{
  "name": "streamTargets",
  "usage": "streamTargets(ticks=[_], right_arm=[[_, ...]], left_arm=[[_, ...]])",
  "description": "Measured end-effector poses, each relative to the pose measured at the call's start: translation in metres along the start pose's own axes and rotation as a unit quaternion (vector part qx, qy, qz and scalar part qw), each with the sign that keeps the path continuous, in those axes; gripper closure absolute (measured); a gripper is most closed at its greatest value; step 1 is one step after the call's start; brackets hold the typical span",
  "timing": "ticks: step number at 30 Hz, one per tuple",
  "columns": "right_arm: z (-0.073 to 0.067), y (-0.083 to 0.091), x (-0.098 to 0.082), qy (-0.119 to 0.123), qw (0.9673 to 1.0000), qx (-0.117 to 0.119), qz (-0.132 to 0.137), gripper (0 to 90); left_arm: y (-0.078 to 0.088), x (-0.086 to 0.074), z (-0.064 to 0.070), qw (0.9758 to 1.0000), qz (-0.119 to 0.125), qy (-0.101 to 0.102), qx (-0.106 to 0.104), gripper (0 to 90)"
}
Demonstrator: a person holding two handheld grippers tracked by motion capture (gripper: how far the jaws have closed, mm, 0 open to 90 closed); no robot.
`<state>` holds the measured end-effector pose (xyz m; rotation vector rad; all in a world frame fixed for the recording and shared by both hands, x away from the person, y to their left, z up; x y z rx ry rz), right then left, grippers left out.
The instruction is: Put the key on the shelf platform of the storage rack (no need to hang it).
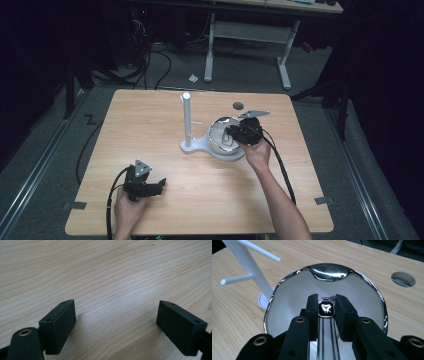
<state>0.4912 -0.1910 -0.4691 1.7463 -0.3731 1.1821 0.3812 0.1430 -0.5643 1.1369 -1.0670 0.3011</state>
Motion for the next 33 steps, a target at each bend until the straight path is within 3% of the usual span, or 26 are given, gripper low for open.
streamTargets(ticks=[14, 18, 23, 33], right_arm=[[-0.001, -0.013, -0.007, 0.012, 0.9997, -0.013, -0.015, 73.7], [0.002, -0.009, -0.007, -0.003, 0.9999, -0.012, -0.004, 64.7], [0.006, -0.001, -0.010, -0.011, 0.9998, -0.014, 0.006, 60.7], [0.003, 0.015, -0.007, 0.007, 0.9996, -0.024, 0.015, 57.4]], left_arm=[[0.000, 0.000, 0.000, 1.0000, 0.000, 0.000, 0.000, 16.4], [0.000, 0.000, 0.000, 1.0000, 0.000, 0.000, 0.000, 16.3], [0.000, 0.000, 0.000, 1.0000, 0.000, 0.000, 0.000, 16.3], [0.000, 0.000, 0.000, 1.0000, 0.000, -0.001, 0.000, 16.3]])
Point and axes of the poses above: each handheld gripper's, and its own axes: y roughly backward along the jaws, x roughly out of its top, z roughly to its right, the point moved 4 cm from there along -y, roughly forward along the jaws, and after that the axes turned 7 degrees about z, right-handed, at the moved point
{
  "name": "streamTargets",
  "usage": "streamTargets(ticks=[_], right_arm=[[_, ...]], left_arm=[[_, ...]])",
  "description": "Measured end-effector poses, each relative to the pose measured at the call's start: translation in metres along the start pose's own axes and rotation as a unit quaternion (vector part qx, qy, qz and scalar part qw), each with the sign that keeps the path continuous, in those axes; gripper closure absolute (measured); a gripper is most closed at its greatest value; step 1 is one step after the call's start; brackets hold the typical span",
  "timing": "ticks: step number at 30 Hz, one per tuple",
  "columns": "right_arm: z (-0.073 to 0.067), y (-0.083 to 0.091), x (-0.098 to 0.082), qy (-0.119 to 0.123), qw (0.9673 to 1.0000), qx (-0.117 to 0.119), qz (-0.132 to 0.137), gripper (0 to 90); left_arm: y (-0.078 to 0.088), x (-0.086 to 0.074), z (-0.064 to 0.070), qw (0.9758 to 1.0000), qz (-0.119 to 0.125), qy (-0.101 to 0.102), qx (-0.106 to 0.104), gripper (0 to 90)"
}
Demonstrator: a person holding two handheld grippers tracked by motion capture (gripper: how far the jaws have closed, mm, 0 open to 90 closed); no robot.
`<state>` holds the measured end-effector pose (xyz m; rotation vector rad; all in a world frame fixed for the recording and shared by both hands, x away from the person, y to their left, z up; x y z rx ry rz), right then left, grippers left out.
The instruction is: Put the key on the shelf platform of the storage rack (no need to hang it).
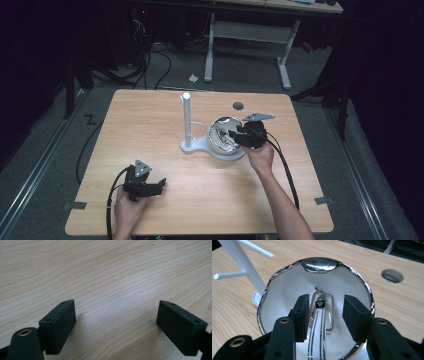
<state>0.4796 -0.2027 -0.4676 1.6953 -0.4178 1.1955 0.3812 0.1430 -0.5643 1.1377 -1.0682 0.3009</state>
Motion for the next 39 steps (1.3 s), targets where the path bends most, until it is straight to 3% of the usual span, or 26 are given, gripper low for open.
streamTargets(ticks=[4, 7, 9, 26, 35, 39], right_arm=[[-0.001, 0.004, 0.001, 0.004, 0.9999, -0.004, 0.009, 58.0], [0.006, 0.010, -0.004, -0.020, 0.9997, 0.000, 0.013, 58.1], [0.008, 0.011, -0.005, -0.023, 0.9997, -0.001, 0.010, 58.0], [0.018, 0.044, 0.000, -0.031, 0.9993, -0.005, 0.022, 53.8], [0.022, 0.050, -0.001, -0.044, 0.9989, -0.002, 0.018, 52.1], [0.024, 0.053, -0.003, -0.039, 0.9991, -0.004, 0.014, 51.4]], left_arm=[[0.000, 0.000, 0.000, 1.0000, 0.000, 0.000, 0.000, 16.3], [0.000, 0.000, 0.000, 1.0000, 0.000, 0.000, 0.000, 16.3], [0.000, 0.000, 0.000, 1.0000, 0.000, 0.000, 0.000, 16.3], [0.000, 0.000, 0.000, 1.0000, 0.000, -0.001, 0.000, 16.3], [0.000, 0.000, 0.000, 1.0000, 0.000, -0.001, 0.000, 16.3], [0.000, 0.000, 0.000, 1.0000, 0.000, 0.000, 0.000, 16.3]])
Point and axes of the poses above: each handheld gripper's, and its own axes: y roughly backward along the jaws, x roughly out of its top, z roughly to its right, the point moved 4 cm from there along -y, roughly forward along the jaws, and after that the axes turned 7 degrees about z, right-handed, at the moved point
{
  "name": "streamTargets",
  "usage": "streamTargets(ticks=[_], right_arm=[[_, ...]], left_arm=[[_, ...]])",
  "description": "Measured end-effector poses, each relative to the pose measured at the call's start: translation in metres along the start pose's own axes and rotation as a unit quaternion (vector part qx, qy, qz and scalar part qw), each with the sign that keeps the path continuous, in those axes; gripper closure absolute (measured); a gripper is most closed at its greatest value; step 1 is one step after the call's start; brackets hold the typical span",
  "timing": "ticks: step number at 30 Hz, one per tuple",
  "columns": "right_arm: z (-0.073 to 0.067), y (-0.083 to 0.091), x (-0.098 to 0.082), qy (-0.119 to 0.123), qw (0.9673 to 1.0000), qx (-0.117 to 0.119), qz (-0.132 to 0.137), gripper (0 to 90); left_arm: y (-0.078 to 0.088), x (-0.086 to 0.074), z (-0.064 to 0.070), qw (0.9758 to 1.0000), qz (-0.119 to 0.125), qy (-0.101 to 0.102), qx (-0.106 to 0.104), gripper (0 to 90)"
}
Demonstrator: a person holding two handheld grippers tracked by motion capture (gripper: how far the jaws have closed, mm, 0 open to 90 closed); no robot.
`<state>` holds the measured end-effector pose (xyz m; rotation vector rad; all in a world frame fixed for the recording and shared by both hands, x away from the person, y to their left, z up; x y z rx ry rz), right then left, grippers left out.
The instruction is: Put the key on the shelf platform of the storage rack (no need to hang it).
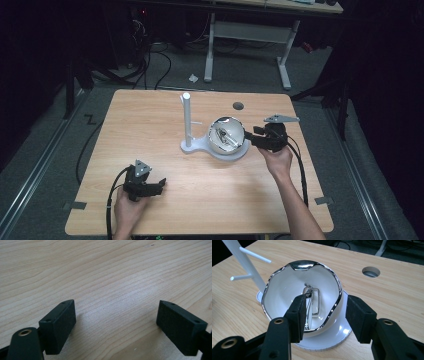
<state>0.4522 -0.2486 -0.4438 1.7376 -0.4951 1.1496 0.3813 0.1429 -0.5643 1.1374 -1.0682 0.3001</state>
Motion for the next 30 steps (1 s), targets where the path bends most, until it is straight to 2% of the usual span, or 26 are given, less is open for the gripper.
streamTargets(ticks=[17, 22, 25, 30], right_arm=[[0.004, 0.023, -0.015, -0.005, 1.0000, 0.002, 0.006, 50.5], [0.001, 0.030, -0.020, 0.015, 0.9999, -0.007, -0.003, 50.3], [0.000, 0.034, -0.022, 0.010, 0.9999, -0.001, 0.006, 50.4], [-0.001, 0.040, -0.029, 0.006, 1.0000, 0.001, 0.008, 50.4]], left_arm=[[0.000, 0.000, 0.000, 1.0000, 0.000, 0.000, 0.000, 16.3], [0.000, 0.000, 0.000, 1.0000, 0.000, 0.000, 0.000, 16.3], [0.000, 0.000, 0.000, 1.0000, 0.000, 0.000, 0.000, 16.3], [0.000, 0.000, 0.000, 1.0000, 0.000, 0.000, 0.000, 16.3]])
Point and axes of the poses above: each handheld gripper's, and its own axes: y roughly backward along the jaws, x roughly out of its top, z roughly to its right, the point moved 4 cm from there along -y, roughly forward along the jaws, and after that the axes turned 7 degrees about z, right-handed, at the moved point
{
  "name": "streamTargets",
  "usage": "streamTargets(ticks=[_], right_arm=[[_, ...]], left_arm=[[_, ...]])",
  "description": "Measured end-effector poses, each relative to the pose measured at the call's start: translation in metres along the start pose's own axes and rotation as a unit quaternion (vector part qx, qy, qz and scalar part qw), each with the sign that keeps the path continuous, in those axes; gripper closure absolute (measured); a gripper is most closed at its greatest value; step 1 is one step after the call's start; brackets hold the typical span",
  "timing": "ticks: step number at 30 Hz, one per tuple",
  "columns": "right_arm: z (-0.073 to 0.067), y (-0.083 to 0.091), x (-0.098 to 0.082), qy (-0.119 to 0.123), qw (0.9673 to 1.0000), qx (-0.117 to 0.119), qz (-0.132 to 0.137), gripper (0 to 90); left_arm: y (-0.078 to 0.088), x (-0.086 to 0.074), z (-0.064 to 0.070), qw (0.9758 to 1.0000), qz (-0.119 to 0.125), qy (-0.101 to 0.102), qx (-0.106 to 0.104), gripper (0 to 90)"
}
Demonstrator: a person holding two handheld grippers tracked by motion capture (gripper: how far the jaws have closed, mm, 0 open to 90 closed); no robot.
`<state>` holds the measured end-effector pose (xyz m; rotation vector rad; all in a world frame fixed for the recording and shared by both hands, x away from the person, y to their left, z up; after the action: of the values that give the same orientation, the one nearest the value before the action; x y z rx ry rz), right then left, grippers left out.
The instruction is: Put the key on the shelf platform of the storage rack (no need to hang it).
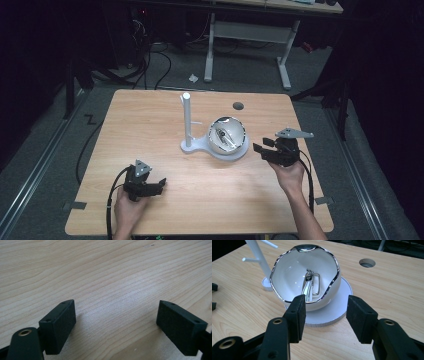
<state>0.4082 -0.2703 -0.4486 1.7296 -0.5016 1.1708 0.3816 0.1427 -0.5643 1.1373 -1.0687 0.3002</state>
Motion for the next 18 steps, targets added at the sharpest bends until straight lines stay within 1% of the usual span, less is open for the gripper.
streamTargets(ticks=[2, 7, 11, 16, 18], right_arm=[[-0.001, 0.004, -0.002, -0.004, 1.0000, 0.004, 0.007, 50.4], [-0.003, 0.009, -0.008, -0.012, 0.9999, 0.010, 0.008, 50.1], [-0.009, 0.014, -0.010, -0.007, 0.9997, 0.017, 0.019, 50.1], [-0.016, 0.017, -0.017, -0.005, 0.9995, 0.022, 0.022, 50.0], [-0.019, 0.018, -0.018, -0.007, 0.9993, 0.024, 0.028, 49.9]], left_arm=[[0.000, 0.000, 0.000, 1.0000, 0.000, 0.000, 0.000, 16.3], [0.000, 0.000, 0.000, 1.0000, 0.000, 0.000, 0.000, 16.3], [0.000, 0.000, 0.000, 1.0000, 0.000, -0.001, 0.000, 16.3], [0.000, 0.000, 0.000, 1.0000, 0.000, -0.001, 0.000, 16.3], [0.000, 0.000, 0.000, 1.0000, 0.000, -0.001, 0.000, 16.3]])
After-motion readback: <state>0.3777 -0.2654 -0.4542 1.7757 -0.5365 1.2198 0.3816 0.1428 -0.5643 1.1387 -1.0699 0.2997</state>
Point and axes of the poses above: each handheld gripper's, and its own axes: y roughly backward along the jaws, x roughly out of its top, z roughly to its right, the point moved 4 cm from there along -y, roughly forward along the jaws, and after that the axes turned 7 degrees about z, right-handed, at the moved point
